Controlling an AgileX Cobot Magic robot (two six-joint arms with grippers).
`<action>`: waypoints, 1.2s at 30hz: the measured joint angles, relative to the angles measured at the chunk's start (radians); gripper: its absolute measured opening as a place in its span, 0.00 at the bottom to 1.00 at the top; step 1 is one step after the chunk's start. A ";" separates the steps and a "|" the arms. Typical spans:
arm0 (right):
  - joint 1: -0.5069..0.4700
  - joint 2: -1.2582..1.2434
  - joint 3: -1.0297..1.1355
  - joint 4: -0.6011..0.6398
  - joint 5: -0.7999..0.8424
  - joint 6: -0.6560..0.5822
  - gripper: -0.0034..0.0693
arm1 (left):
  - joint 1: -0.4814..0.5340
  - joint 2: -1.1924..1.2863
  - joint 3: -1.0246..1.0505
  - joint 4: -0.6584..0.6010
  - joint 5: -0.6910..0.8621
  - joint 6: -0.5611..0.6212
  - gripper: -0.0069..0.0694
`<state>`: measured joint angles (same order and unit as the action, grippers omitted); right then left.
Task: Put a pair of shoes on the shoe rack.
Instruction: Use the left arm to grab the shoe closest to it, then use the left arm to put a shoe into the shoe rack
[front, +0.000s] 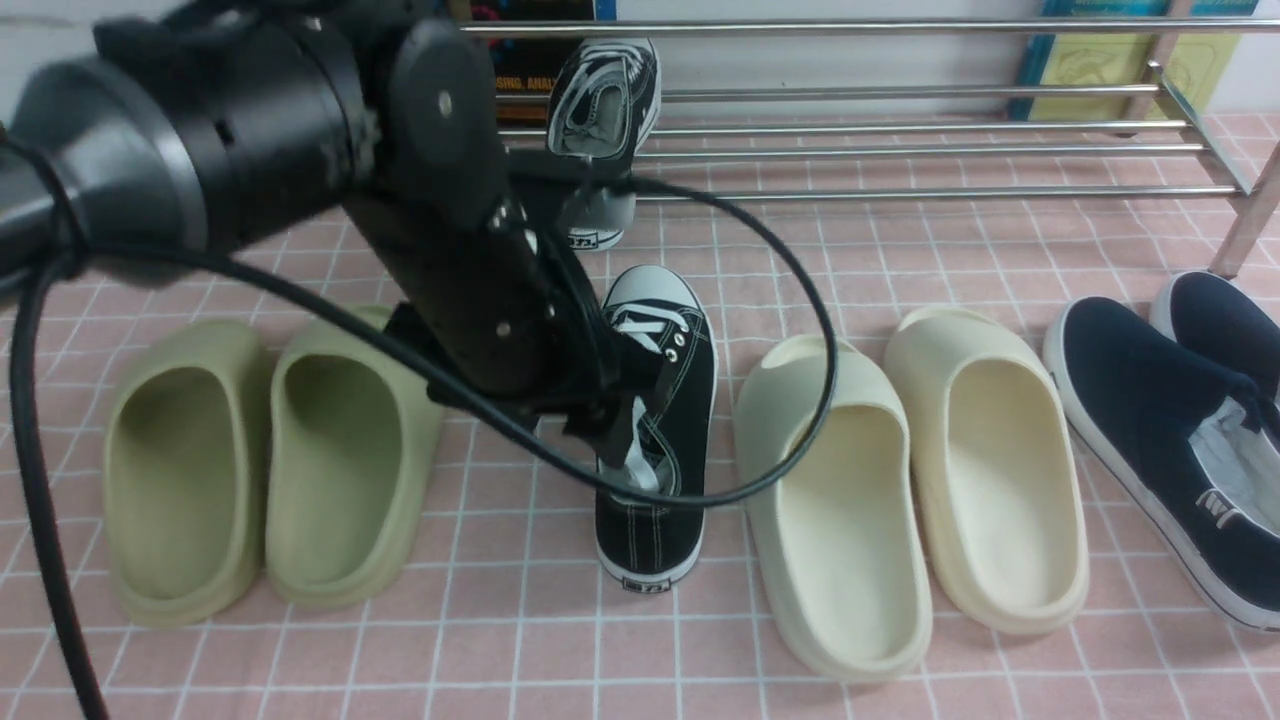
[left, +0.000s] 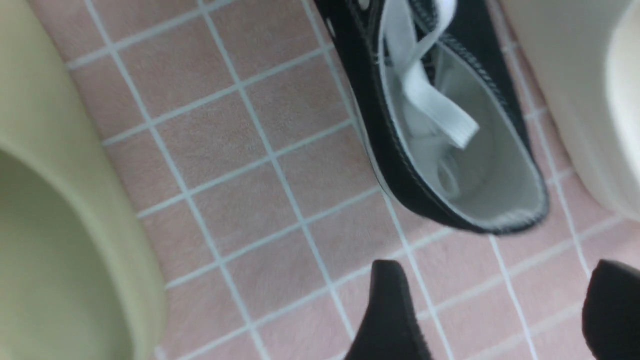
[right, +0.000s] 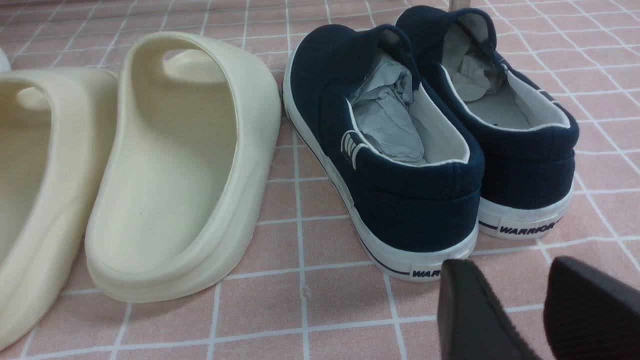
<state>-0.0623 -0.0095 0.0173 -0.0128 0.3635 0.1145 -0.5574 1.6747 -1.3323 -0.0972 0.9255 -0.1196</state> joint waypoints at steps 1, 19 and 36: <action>0.000 0.000 0.000 0.001 0.000 0.000 0.38 | -0.001 0.006 0.040 0.005 -0.074 -0.027 0.76; 0.000 0.000 0.000 0.000 0.000 0.000 0.38 | 0.000 0.209 0.074 0.022 -0.347 -0.186 0.16; 0.000 0.000 0.000 0.000 0.000 0.000 0.38 | 0.002 0.061 -0.161 0.023 -0.209 -0.186 0.11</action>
<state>-0.0623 -0.0095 0.0173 -0.0124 0.3635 0.1145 -0.5552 1.7361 -1.4931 -0.0739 0.7164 -0.3056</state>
